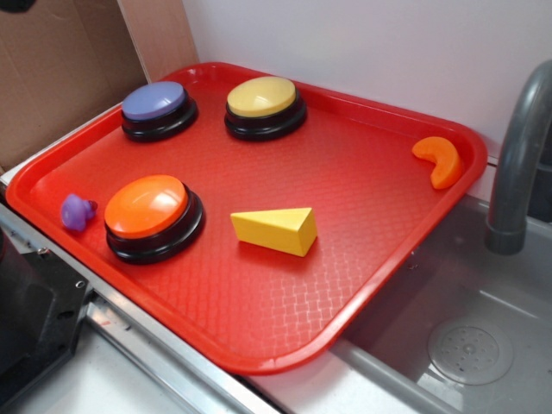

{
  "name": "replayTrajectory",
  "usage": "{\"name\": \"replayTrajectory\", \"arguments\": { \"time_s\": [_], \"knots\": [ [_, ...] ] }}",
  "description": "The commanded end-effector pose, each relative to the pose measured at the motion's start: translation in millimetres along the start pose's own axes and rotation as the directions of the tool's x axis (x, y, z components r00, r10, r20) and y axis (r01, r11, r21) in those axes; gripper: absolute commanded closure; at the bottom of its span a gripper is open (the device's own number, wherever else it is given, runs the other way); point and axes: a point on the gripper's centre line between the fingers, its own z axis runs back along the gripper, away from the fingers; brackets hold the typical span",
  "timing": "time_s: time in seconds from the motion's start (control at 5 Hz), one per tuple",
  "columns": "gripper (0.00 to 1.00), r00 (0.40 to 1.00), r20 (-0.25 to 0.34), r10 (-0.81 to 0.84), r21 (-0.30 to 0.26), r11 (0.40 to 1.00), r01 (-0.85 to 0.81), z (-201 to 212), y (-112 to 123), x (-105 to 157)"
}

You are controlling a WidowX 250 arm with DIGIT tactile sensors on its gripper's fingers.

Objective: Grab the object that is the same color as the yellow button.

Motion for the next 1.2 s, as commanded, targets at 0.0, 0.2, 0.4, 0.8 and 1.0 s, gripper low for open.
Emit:
{"name": "replayTrajectory", "arguments": {
  "time_s": [0.0, 0.2, 0.4, 0.8, 1.0],
  "knots": [
    [0.00, 1.000, 0.000, 0.000, 0.000, 1.000, 0.000, 0.0, 0.0, 0.0],
    [0.00, 0.976, 0.018, -0.217, 0.024, 0.976, 0.217, -26.9, -20.1, 22.3],
    [0.00, 0.908, 0.070, -0.413, -0.001, 0.910, 0.414, -53.4, -37.5, 40.3],
    [0.00, 0.726, 0.152, -0.671, 0.049, 0.739, 0.672, -100.2, -72.1, 69.4],
    [0.00, 0.622, 0.184, -0.761, 0.061, 0.641, 0.766, -127.4, -87.1, 78.2]
  ]
}}
